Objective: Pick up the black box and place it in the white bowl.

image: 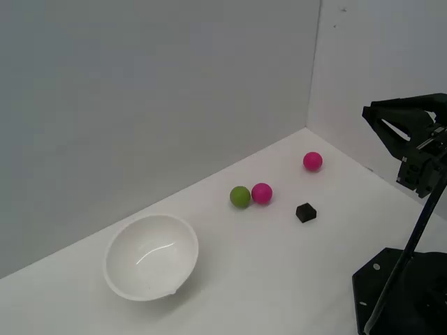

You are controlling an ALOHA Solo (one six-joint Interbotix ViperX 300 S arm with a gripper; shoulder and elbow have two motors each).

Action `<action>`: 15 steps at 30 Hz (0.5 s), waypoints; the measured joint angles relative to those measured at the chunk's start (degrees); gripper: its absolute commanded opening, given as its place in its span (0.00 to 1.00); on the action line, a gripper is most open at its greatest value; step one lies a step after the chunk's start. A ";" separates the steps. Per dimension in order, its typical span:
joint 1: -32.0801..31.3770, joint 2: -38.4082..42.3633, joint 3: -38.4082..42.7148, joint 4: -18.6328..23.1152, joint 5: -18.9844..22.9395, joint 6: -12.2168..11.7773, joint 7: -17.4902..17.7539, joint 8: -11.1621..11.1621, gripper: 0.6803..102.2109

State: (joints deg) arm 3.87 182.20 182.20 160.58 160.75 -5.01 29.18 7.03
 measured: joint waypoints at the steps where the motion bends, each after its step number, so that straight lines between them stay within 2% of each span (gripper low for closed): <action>1: -0.62 -0.53 -0.53 -0.09 -0.09 0.00 0.35 0.00 0.11; 4: -3.69 -2.02 -2.02 0.00 0.00 0.00 1.05 0.00 0.11; 15: -3.78 -1.76 -1.76 0.00 0.00 0.00 2.02 0.00 0.11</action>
State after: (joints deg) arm 0.09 180.44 180.44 160.58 160.75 -5.01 31.20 7.03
